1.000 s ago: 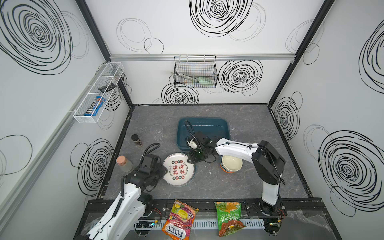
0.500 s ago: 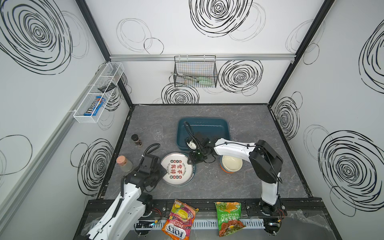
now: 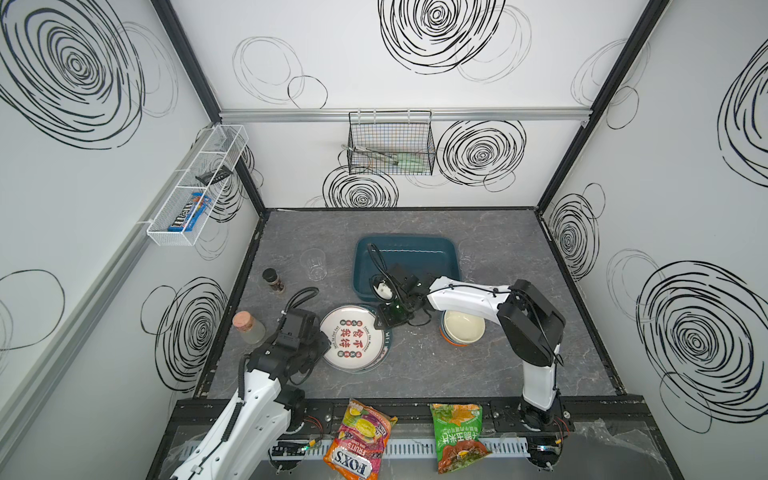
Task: Place the mixed dishes into the plastic bin
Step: 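Pinch the top plates' rim with the right gripper while the left gripper steadies the stack, then lift the top plate off the stack with the right gripper, tilting it upright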
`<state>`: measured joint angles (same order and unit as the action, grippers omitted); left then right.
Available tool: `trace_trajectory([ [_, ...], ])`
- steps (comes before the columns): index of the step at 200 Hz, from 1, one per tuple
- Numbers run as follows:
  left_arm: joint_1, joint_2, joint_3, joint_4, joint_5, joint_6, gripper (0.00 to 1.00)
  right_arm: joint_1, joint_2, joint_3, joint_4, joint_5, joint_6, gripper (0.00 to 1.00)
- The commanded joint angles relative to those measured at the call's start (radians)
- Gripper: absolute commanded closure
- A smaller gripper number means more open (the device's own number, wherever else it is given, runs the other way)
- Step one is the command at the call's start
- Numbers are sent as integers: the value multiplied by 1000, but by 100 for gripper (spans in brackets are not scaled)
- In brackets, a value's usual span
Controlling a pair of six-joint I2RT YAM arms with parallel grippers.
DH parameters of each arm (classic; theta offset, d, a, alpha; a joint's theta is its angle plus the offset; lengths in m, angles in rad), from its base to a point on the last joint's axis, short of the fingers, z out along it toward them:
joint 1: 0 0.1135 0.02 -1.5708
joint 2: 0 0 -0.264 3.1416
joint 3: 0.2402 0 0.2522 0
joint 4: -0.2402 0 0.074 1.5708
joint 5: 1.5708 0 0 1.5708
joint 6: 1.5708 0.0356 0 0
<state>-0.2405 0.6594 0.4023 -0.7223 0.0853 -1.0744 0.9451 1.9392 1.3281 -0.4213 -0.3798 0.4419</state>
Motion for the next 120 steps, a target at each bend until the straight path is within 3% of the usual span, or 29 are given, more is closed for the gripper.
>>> trace_trajectory([
  [1,-5,-7,28,-23,-12,-8,75,1,17,6,1,-2,-8,65],
  [74,-2,-32,70,-28,-27,10,100,2,-29,0,3,11,-5,61],
  [120,-3,-88,107,-12,-9,9,100,-6,-104,-7,-5,24,-2,60],
])
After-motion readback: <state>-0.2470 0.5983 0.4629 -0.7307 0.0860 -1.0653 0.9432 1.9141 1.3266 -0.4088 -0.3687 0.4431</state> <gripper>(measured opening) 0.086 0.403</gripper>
